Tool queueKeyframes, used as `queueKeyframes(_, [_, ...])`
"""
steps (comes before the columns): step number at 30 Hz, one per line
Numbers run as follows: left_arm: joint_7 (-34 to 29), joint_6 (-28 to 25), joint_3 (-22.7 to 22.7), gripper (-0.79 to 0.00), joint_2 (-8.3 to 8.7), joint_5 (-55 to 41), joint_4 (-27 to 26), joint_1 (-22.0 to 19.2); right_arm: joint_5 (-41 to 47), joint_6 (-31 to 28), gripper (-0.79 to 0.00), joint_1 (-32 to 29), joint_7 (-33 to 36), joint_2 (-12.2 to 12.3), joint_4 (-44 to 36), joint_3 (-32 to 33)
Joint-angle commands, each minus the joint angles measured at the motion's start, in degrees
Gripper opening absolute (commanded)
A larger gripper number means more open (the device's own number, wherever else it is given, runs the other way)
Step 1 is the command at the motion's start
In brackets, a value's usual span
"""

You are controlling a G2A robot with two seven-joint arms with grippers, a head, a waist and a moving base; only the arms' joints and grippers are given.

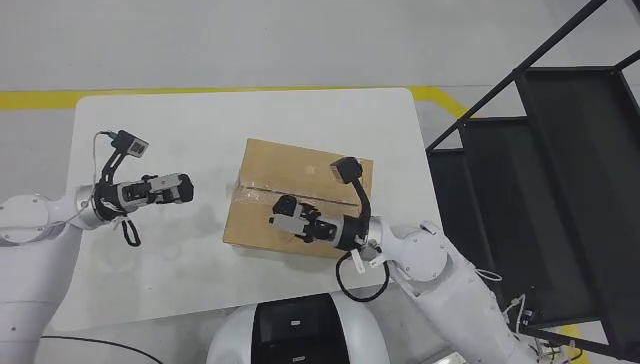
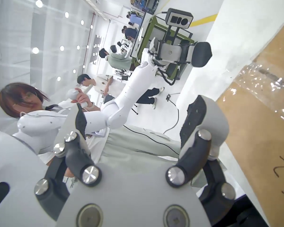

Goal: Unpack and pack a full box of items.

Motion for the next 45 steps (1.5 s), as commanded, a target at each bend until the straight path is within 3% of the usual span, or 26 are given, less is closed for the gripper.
queueKeyframes(1, [-0.4,0.4,0.0,0.0,0.39,1.1,-3.9,0.7,1.4,-1.0,0.0,-2.4,-0.9,0.4,-1.5,3.0])
queueKeyframes(8, [-3.5,3.5,2.5,0.0,1.62,2.5,-11.1,-0.4,7.4,-4.4,0.0,-8.8,-3.2,1.3,-3.3,11.5])
queueKeyframes(13, [-6.5,6.5,9.8,0.0,1.01,1.3,-10.1,-7.3,11.6,-7.4,0.0,-12.5,-5.3,1.8,-2.6,18.0])
queueKeyframes(19, [-6.9,6.9,20.2,0.0,-1.55,-0.8,-3.1,-17.4,15.9,-10.1,0.0,-16.0,-6.9,2.2,-0.8,24.2])
queueKeyframes(26, [-4.5,4.5,29.8,0.0,-4.9,-1.5,7.1,-24.6,20.5,-11.5,0.0,-17.9,-7.6,2.3,1.3,28.1])
queueKeyframes(36, [0.5,-0.5,39.1,0.0,-8.79,0.2,17.1,-28.7,19.8,-11.0,0.0,-18.4,-7.8,2.3,1.5,29.3])
queueKeyframes(42, [4.3,-4.2,40.8,0.0,-9.04,4.9,22.8,-29.3,18.5,-10.0,0.0,-17.6,-7.6,2.2,1.6,29.0])
queueKeyframes(45, [4.9,-4.9,40.1,0.0,-8.34,4.6,22.5,-28.6,18.5,-9.9,0.0,-17.1,-7.1,2.2,1.2,28.8])
